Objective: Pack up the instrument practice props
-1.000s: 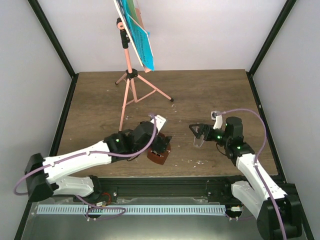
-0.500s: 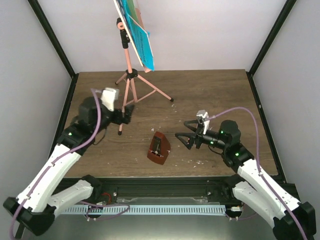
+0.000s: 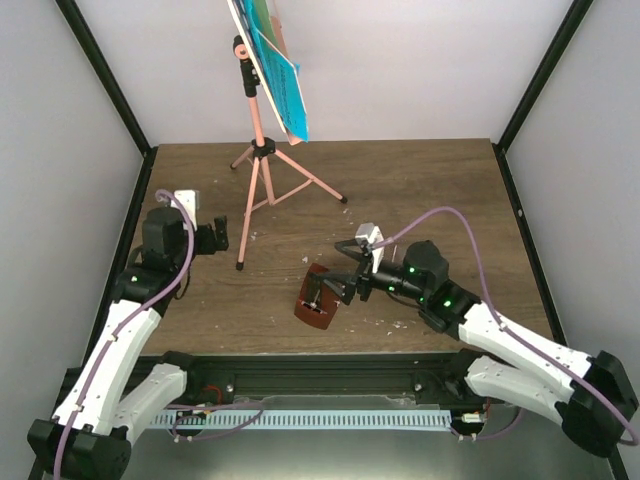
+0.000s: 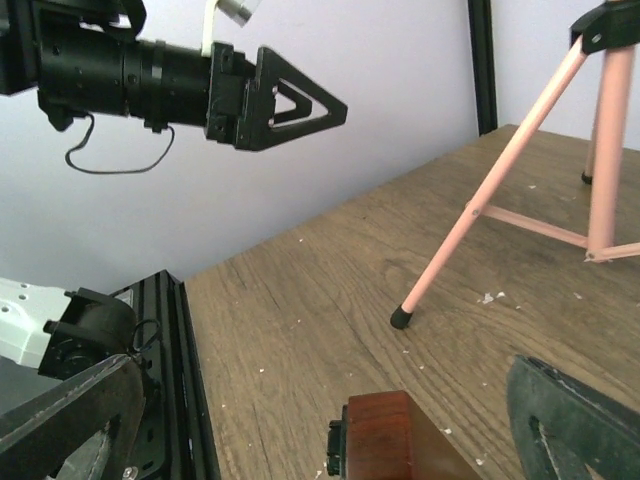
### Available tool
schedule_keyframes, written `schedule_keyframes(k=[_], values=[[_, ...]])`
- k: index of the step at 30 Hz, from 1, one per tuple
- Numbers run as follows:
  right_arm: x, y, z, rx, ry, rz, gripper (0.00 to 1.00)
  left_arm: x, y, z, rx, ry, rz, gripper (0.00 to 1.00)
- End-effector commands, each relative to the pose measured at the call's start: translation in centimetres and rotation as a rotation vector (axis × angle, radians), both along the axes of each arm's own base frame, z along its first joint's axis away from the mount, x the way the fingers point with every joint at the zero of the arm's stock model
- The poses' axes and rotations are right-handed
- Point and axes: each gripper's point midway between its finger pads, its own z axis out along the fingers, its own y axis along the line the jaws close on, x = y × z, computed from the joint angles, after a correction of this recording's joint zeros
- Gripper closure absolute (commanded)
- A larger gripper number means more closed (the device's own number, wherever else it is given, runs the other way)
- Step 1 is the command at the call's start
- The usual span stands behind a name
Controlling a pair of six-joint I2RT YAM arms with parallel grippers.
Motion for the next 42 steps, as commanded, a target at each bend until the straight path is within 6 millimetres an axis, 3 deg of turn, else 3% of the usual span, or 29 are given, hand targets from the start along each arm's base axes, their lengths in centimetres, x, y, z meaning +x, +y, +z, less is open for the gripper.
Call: schedule_keyframes(k=[1,7,19,28,42], values=[[0.1,1.6,0.1,0.025,-0.072,-0.003,0.0,0.0,0.6,0.9,0.016,-0.048,0.018,0.0],[0.0,4.1,-3.4,-0.092,-0.078,0.002,0.0,0.1,0.3,0.4,0.016,-0.033,0.007,0.0],[1.4,4.0,-10.0,-0.184,-0.036,-0.069,0.0,0.0,0.2,0.4,0.012,-0.033,-0.004,0.0],[2.6,3.3,-11.7,-0.219,-0.037,-0.148,0.0,0.0,0.1,0.2,0.015,-0.025,-0.006,0.0],[2.7,3.0,-12.9,-0.233,-0.017,-0.162,0.0,0.2,0.1,0.0,0.02,-0.02,-0.009,0.0]])
